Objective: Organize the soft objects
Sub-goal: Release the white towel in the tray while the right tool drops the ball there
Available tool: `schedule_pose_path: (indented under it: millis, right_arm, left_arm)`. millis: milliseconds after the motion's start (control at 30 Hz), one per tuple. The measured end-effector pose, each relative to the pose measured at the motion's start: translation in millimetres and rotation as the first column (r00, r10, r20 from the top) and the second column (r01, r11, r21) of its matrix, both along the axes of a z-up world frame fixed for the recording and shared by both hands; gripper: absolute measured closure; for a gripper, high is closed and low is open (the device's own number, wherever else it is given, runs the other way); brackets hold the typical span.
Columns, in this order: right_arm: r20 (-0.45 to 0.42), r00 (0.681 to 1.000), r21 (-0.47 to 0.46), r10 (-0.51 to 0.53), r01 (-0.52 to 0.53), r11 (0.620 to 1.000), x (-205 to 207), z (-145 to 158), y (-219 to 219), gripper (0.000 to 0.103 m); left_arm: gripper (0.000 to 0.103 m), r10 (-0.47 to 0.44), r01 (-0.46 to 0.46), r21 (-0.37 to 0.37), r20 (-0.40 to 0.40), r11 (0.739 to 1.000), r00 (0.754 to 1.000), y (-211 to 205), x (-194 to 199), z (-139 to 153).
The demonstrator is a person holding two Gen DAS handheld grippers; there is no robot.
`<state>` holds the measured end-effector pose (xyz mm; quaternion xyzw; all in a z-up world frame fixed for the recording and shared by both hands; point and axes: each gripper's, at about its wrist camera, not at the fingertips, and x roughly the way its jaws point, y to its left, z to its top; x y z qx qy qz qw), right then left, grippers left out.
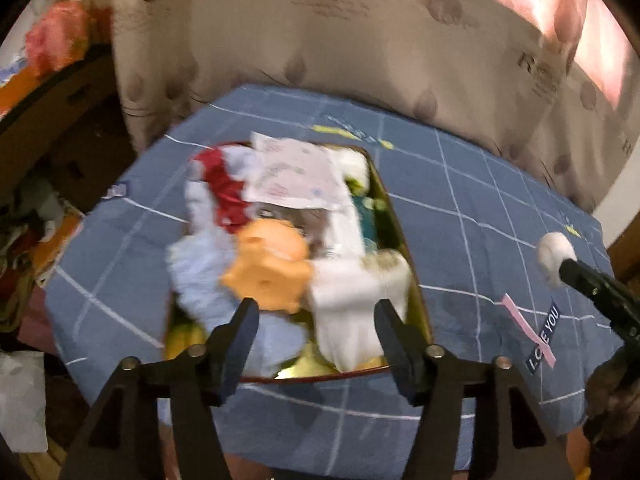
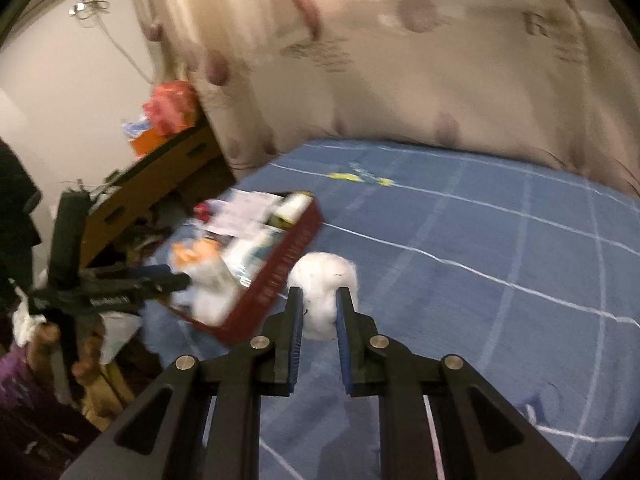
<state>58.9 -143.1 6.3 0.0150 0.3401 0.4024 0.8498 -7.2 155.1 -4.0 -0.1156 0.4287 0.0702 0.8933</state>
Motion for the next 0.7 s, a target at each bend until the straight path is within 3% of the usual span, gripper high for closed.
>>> schedule_pose_path:
  millis: [167,367,467,533,700]
  right_arm:
    - [-0.001,0.992,0.045,0.126,-0.126,0.991,-2.6,23.5,55.8,0.088]
    - [-0.064,0.971,0.018,0.229,-0.228,0.973,7.6,17.4,130.6,0.088]
    - [-0.080,0.969,-0.030,0.233,-0.236,0.971,13.9,6.2,159.9,0.088]
    - [-0.087,0.970,-0.053,0.227,-0.232,0.971,17.2,-0.5,173.1,0.087]
    - [-0.092,0.977,-0.102,0.190,-0.199,0.975,26.7,-14.6,193.8,0.087]
  left_arm:
    - [0.040,0.075,-0.072,-0.068,0.049,0.995,0.996,20.0,-27.0,8.2]
    - [0.040,0.066,-0.066,0.008,0.037,0.998,0.997,19.2,-45.2,1.8]
    - [0.040,0.089,-0.092,0.095,0.038,0.991,0.995,18.8,-45.3,-0.3]
    - [0.040,0.142,-0.145,0.165,0.031,0.976,0.989,22.0,-45.9,-0.7]
    - [0.040,0.254,-0.260,0.186,0.056,0.947,0.965,44.5,-56.1,1.9]
